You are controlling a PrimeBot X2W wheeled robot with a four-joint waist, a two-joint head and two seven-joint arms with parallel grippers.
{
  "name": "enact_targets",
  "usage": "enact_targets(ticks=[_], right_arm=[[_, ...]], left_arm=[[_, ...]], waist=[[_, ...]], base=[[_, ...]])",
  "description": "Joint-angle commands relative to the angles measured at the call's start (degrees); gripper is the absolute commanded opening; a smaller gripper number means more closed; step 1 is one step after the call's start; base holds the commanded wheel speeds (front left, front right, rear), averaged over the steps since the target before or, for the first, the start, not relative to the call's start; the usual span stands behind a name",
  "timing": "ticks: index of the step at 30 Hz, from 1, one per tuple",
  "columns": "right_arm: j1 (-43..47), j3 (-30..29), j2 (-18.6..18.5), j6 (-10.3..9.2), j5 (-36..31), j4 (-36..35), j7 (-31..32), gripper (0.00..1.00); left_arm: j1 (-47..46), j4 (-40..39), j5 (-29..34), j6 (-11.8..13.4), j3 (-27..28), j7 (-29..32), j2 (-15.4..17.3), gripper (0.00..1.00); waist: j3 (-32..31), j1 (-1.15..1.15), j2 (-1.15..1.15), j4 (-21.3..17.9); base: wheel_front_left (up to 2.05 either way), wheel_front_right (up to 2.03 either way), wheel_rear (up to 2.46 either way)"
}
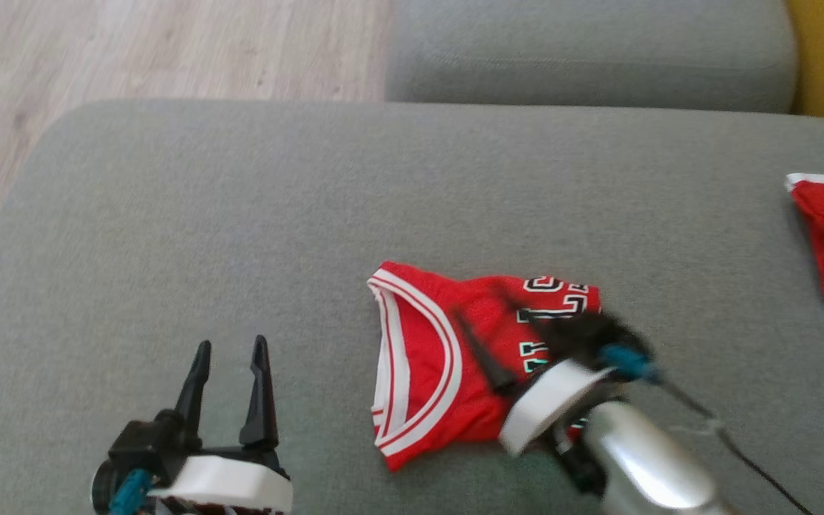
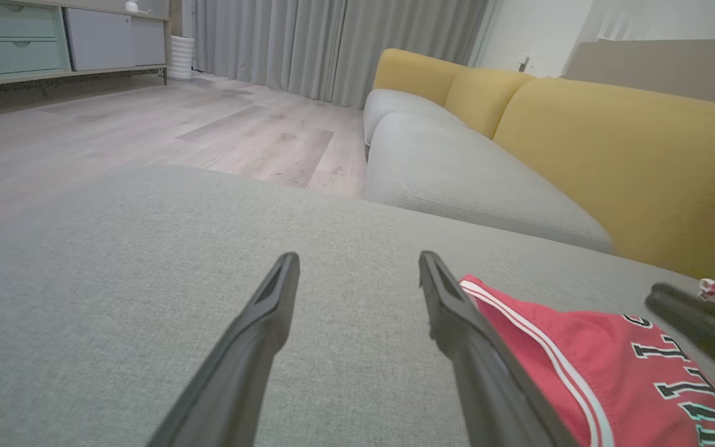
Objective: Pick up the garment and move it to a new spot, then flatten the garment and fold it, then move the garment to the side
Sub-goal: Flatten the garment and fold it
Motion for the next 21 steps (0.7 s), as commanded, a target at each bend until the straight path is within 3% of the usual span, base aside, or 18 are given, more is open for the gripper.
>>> enact_targets(ticks=[1,6,11,15,21], right_arm=[[1.26,-4.29,0.7,-0.04,-1.47,-2.86,-1.09,1.0],[7.15,-17.62,0.7,-0.04,-6.02,-7.76,-1.5,1.0],[13.33,-27.13,0.7,-0.04,-9.8,-13.93,-0.3,1.0],[17.52,-31.34,0.7,-0.04,-10.98,-18.92,2.11,1.0],[20.91,-32.69,0.7,-0.04,-10.76,-23.75,4.66,1.0]], left_arm=[[-1.96,-1.53,0.91,0.18,1.75,-0.2,1.22,1.0],[-1.46,-1.16,0.86,-0.08,0.75,0.01,0.64,1.0],[-0.53,-0.37,0.58,-0.3,0.29,-0.14,-0.24,1.0],[0.6,0.61,-0.06,-0.53,0.71,-0.32,-0.82,1.0],[2.58,2.44,-0.58,-0.62,1.74,-0.49,-0.46,1.0]], waist=[[-1.48,0.0,0.0,-1.31],[-3.09,0.0,0.0,-3.15],[-3.91,0.0,0.0,-4.37],[-4.35,0.0,0.0,-5.06],[-4.6,0.0,0.0,-5.63]], base=[[0.0,0.0,0.0],[0.0,0.0,0.0],[0.0,0.0,0.0],[0.0,0.0,0.0],[0.0,0.0,0.0]])
